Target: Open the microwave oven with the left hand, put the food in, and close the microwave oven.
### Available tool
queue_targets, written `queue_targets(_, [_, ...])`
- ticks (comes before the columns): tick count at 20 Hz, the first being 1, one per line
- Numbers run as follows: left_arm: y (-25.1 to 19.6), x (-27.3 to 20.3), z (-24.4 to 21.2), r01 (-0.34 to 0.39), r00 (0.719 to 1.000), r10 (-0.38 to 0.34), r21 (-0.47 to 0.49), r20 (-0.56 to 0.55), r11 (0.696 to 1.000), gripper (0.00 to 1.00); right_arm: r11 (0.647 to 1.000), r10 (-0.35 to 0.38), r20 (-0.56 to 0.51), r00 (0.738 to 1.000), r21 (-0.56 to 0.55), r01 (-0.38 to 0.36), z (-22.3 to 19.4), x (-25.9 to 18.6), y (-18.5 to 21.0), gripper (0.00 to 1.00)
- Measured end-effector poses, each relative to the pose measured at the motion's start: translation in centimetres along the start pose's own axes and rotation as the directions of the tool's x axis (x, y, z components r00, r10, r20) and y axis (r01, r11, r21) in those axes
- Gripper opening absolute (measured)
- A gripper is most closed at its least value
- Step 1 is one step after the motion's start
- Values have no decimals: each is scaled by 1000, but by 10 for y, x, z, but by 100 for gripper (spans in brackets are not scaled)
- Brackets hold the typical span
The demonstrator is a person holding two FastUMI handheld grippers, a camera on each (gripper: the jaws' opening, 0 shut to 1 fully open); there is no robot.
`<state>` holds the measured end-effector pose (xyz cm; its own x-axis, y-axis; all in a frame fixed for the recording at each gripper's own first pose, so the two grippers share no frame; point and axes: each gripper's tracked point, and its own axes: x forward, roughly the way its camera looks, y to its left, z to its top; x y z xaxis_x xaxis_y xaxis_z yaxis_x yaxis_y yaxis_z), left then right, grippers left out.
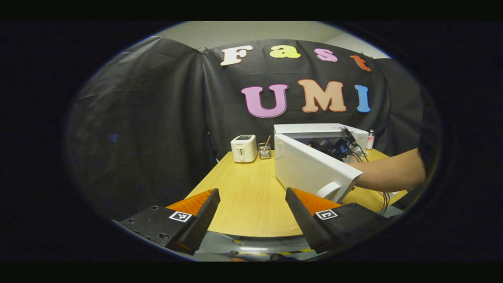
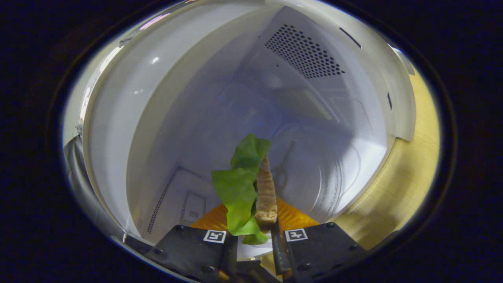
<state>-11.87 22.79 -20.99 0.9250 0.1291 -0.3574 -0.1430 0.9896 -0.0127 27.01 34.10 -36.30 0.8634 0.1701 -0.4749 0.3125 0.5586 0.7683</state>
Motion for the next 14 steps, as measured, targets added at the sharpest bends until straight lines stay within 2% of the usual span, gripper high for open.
queue_targets(1, [-1,0,-1,1,1000,-1,-5,-2,1000,98,1000,-2,-2,1000,-2,2,-2,3,1,36])
queue_targets(2, [-1,1,-1,1,1000,-1,-6,-4,1000,100,1000,-10,4,1000,-7,10,-1,1,-2,36])
queue_targets(4, [0,1,0,-2,1000,2,-6,-4,1000,100,993,-76,23,997,-87,77,5,4,-18,36])
queue_targets(6, [0,1,0,-2,1000,2,-2,-2,1000,98,969,-102,55,993,-222,112,14,7,-28,68])
queue_targets(7, [0,1,-2,0,1000,0,-1,-2,1000,100,950,-110,79,991,-286,128,20,7,-31,80])
queue_targets(8, [-1,1,-2,4,1000,-4,-3,-3,1000,98,931,-122,97,988,-334,147,26,8,-35,84])
queue_targets(9, [-3,0,-2,7,1000,-7,-6,-5,1000,100,919,-130,98,987,-361,157,24,8,-37,85])
queue_targets(11, [-4,0,0,9,1000,-9,-7,-1,1000,98,904,-140,87,986,-396,163,31,8,-39,91])
queue_targets(12, [-5,-1,1,11,1000,-11,-9,-1,1000,98,885,-150,94,984,-430,177,35,8,-41,100])
queue_targets(13, [-6,-2,1,13,1000,-13,-11,2,1000,98,867,-147,96,985,-466,175,36,7,-40,96])
queue_targets(14, [-7,-2,2,15,1000,-15,-13,5,1000,98,850,-131,95,987,-501,161,39,7,-36,100])
